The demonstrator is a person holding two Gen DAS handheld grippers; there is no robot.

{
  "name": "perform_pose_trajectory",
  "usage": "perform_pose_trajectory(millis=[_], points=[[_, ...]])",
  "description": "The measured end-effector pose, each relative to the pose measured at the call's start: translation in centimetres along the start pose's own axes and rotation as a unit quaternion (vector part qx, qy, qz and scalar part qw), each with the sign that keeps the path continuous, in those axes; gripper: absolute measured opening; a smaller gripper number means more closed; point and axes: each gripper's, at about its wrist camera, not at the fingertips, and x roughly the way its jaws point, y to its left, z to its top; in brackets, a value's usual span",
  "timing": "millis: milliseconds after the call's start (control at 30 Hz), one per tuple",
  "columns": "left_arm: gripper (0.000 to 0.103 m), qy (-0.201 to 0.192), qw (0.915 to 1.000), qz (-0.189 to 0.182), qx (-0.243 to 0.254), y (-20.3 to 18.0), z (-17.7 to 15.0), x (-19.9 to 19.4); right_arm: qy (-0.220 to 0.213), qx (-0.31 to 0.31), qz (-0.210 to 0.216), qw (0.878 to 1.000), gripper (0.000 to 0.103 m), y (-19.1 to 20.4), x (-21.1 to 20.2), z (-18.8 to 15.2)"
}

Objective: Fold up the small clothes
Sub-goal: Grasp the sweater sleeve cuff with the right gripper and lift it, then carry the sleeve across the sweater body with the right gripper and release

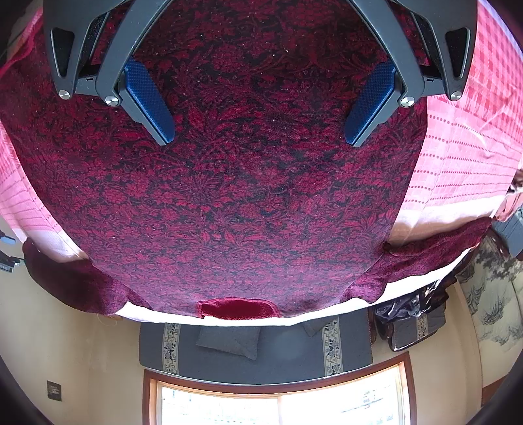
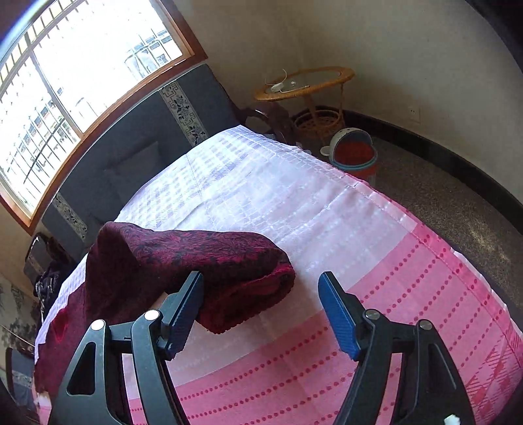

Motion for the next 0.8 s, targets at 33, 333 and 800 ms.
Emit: perform_pose_trajectory(millis=[33, 333, 800], points=[[0.103, 0.002, 1.0, 0.0, -0.001, 0.0, 0.0, 0.1, -0.009, -0.014, -0.001, 1.0, 0.07, 0.6, -0.7, -0.1], [0.103, 0.004, 1.0, 0.002, 0.001, -0.1, 0.0, 0.2, -0.036, -0.255, -0.142, 0.956, 0.1, 8.3, 0.1, -3.6], [0.103, -0.002, 0.9996, -0.023, -0.017, 0.8, 0.1, -0.1, 0.216, 0.062, 0.239, 0.945, 0.016, 7.5, -1.0, 1.0]])
